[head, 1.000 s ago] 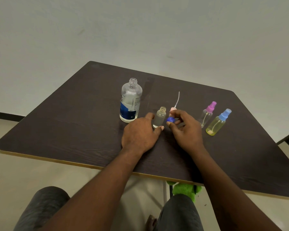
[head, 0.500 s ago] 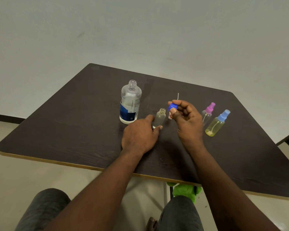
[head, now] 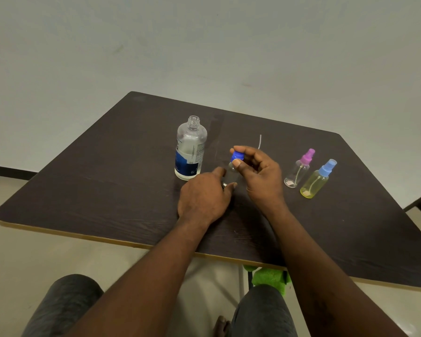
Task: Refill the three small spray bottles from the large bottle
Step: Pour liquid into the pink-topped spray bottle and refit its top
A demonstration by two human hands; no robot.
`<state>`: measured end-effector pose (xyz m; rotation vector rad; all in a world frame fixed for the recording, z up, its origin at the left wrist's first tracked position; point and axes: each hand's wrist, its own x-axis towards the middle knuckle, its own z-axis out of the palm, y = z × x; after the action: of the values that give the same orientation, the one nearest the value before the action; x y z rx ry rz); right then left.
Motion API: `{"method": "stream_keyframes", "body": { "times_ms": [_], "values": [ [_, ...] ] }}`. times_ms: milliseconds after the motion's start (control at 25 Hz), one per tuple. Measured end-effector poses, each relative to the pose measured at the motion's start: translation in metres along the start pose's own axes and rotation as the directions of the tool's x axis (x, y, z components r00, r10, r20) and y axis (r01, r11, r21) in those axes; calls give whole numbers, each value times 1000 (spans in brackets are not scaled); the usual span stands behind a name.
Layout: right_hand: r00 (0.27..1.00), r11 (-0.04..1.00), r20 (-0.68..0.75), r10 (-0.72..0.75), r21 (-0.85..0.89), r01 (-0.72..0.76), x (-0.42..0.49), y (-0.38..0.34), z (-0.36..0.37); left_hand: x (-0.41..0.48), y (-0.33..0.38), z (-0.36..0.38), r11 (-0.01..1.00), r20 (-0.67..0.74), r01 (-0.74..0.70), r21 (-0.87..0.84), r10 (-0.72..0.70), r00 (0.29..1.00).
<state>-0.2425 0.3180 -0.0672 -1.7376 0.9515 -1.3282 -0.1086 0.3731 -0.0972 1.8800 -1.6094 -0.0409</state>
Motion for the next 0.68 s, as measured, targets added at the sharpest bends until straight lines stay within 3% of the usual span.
{"method": "stream_keyframes", "body": {
  "times_ms": [200,360,520,680],
  "values": [
    [1000,999,1,3,40,-3,-2,0,0,-1,0,0,1000,11,6,3,-7,1000],
    [990,993,-144,-16,112,32,1,-1,-5,0,1,0,1000,5,10,11,-10,1000],
    [967,976,-217,133,-142,-166,-1,16,-16,0,2,1,1000,5,17,17,-18,1000],
    [996,892,-77,50,-445,-79,2,24,-13,0,0,0,1000,4,19,4,-19,1000]
  ]
}}
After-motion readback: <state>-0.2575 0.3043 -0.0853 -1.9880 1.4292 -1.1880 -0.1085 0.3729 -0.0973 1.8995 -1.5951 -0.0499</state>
